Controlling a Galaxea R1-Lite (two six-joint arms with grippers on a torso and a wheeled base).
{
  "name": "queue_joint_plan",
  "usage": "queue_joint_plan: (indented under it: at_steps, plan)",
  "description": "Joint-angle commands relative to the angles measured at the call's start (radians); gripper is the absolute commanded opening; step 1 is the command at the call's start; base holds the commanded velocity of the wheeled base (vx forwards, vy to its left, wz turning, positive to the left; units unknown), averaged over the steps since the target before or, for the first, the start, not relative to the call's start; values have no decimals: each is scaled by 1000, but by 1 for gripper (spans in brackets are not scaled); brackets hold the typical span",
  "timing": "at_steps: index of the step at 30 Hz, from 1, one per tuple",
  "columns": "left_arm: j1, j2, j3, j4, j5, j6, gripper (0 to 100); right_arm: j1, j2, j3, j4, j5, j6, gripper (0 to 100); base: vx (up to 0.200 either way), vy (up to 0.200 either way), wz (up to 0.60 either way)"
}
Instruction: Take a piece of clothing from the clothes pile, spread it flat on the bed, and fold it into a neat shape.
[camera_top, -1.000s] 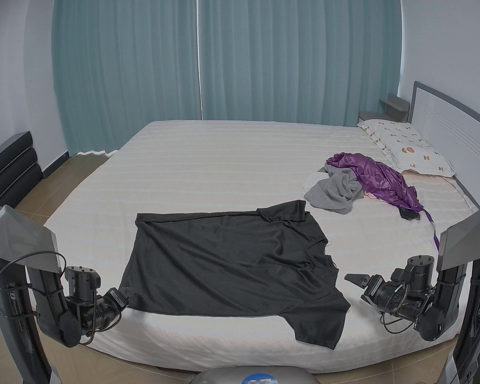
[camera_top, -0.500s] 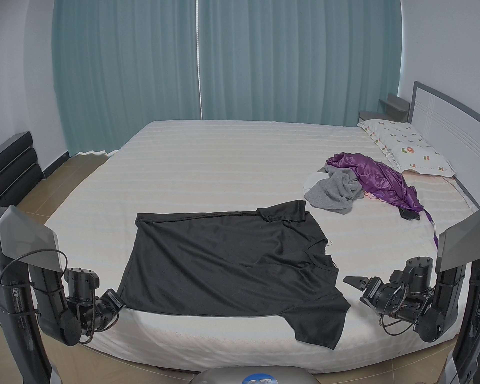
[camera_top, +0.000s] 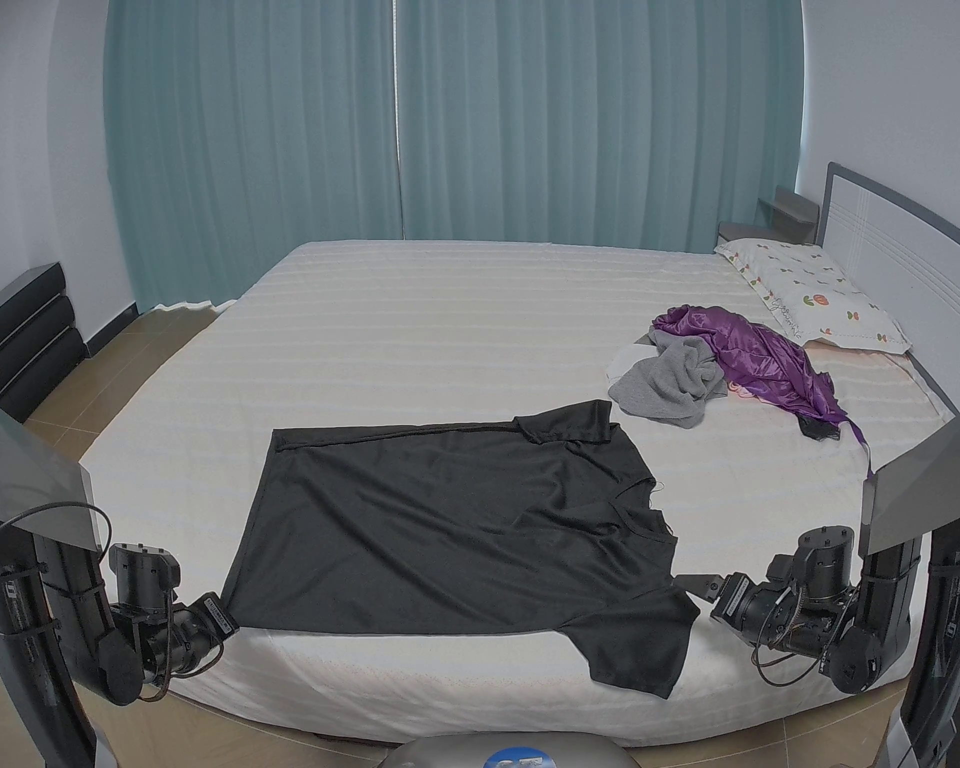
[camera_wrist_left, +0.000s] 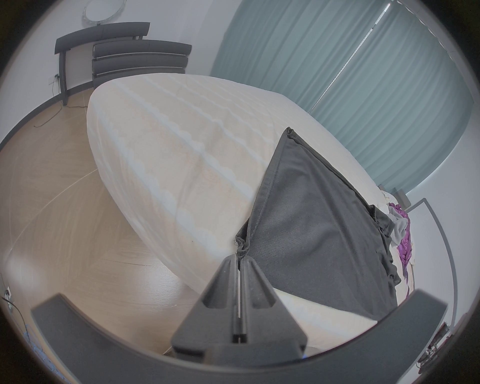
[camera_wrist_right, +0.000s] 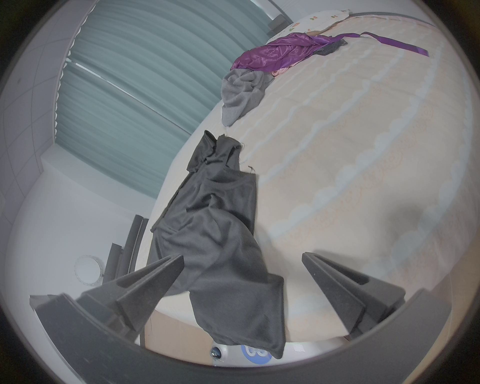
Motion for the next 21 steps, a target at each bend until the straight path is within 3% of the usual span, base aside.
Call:
queue_joint_plan:
  at_steps: [1,11,12,21]
  plan:
    - [8,-22,17,-1,2,9,0,12,26,11,-13,2,-20,100,0,0,0]
    - [23,-47,18,1,0,19,0,76,102,5,-13,1,-49,100,0,0,0]
    - [23,-42,18,1,0,21,0,78,113,8,-13,1,-63,0,0,0,0]
    - [23,-39,18,1,-1,21,0,78,164,13,-13,-12,-117,0,0,0,0]
